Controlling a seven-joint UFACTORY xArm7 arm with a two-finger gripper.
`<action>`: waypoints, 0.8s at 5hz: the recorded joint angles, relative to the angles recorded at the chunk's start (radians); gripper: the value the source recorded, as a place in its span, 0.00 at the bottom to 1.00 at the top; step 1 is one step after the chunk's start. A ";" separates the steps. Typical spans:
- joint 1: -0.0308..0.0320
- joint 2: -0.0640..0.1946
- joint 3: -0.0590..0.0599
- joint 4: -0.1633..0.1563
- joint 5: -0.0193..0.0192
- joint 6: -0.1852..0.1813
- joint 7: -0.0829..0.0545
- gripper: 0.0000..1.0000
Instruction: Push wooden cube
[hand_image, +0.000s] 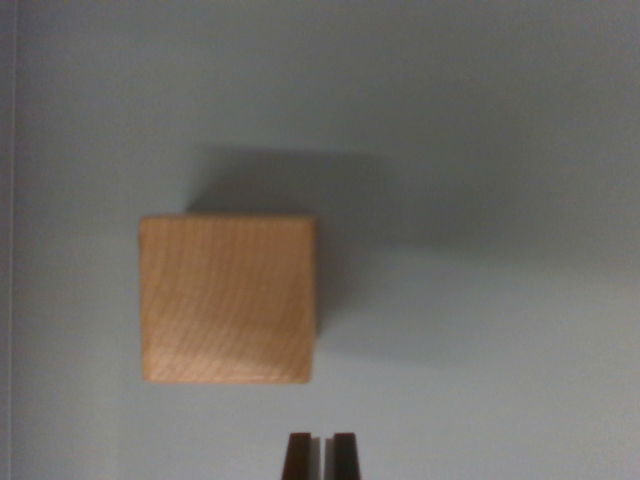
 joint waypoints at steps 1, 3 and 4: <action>0.0000 0.000 0.000 0.000 0.0000 0.000 0.000 0.00; 0.0125 0.017 0.008 -0.016 -0.0032 -0.029 0.017 0.00; 0.0226 0.032 0.014 -0.029 -0.0058 -0.053 0.031 0.00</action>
